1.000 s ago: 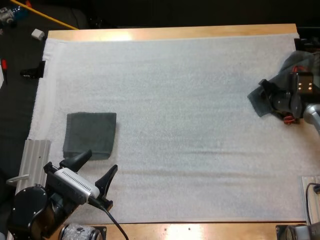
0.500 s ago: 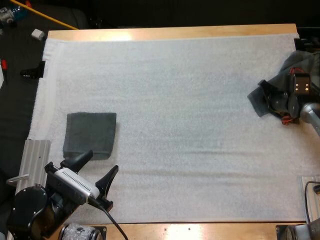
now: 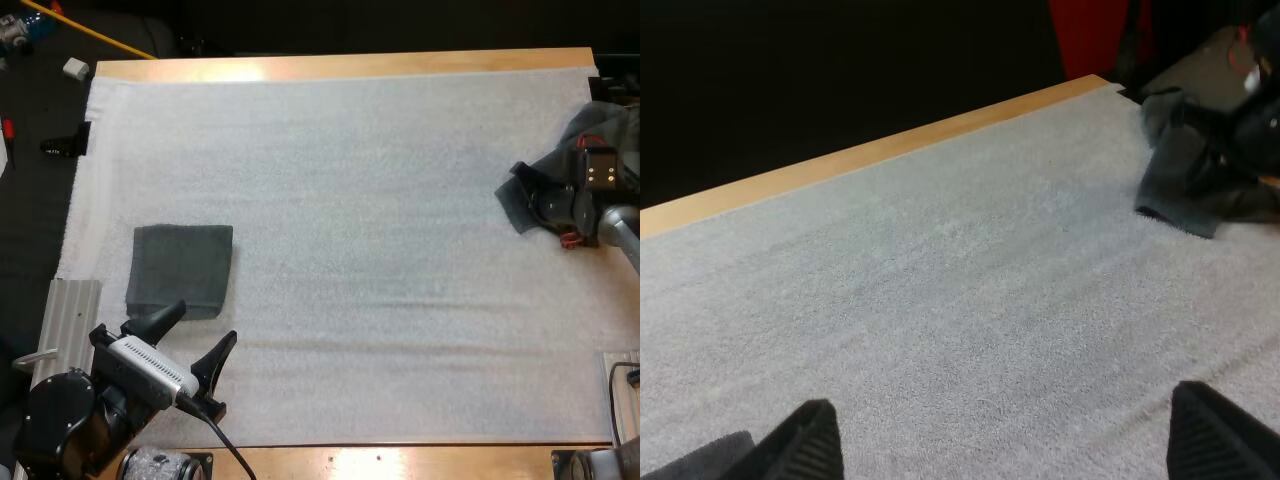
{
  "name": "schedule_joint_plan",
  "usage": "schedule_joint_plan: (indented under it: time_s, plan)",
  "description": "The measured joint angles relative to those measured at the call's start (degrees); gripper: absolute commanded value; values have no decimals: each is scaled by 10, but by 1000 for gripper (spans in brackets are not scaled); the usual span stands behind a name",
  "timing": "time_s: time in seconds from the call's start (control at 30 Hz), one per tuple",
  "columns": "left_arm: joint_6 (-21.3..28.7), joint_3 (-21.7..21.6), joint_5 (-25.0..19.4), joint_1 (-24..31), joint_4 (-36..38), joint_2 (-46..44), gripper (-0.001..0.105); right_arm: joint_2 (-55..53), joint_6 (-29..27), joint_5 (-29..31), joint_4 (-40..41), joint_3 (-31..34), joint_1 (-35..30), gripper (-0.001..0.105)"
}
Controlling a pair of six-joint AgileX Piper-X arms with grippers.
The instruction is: Pick towel from pile, fold and stack
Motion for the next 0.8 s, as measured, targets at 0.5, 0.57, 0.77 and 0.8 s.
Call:
schedule_joint_plan:
  time_s: [0.5,0.57,0.77,0.8]
  plan:
    - [0,0,1,0,3,0,65,-158,-157,20,33,-5,56,0]
    - [0,0,1,0,4,0,65,-170,-157,20,37,-5,61,1]
    - [0,0,2,0,4,0,65,-175,-147,29,68,-5,64,36]
    - [0,0,3,0,4,0,65,-174,-146,32,76,-5,62,46]
